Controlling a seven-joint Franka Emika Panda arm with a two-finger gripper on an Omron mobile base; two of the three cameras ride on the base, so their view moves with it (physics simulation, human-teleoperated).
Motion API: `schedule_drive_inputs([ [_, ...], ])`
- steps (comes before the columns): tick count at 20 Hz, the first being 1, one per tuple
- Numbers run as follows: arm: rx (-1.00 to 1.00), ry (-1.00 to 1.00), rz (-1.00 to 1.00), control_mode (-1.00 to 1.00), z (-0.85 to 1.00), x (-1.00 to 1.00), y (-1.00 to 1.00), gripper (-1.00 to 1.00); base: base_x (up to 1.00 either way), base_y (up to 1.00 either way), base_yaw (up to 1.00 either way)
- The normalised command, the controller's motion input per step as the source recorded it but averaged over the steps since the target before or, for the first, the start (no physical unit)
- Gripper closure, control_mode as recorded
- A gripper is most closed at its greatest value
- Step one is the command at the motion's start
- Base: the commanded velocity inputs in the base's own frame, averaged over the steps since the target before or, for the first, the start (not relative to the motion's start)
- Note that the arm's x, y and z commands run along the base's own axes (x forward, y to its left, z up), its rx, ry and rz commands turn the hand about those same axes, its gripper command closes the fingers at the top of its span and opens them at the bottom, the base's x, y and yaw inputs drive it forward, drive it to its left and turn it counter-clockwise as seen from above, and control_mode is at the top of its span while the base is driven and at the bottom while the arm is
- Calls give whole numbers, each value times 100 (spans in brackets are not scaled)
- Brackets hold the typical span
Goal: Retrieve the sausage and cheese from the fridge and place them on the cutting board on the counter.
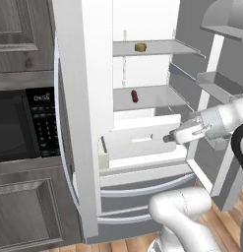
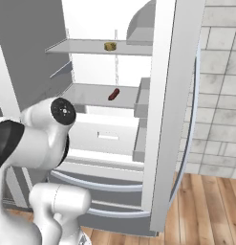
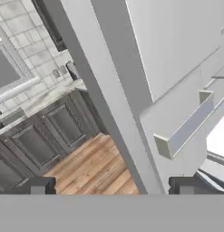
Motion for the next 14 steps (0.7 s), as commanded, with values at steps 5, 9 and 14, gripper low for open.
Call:
schedule_drive_inputs([
  [5,-45,-18,-25,-100,-64,26,-25,-100,0,0,0],
  [9,-36,-10,-27,-100,-16,5,-54,-100,0,0,0],
  [14,-10,0,-23,-100,32,-3,-51,-100,0,0,0],
])
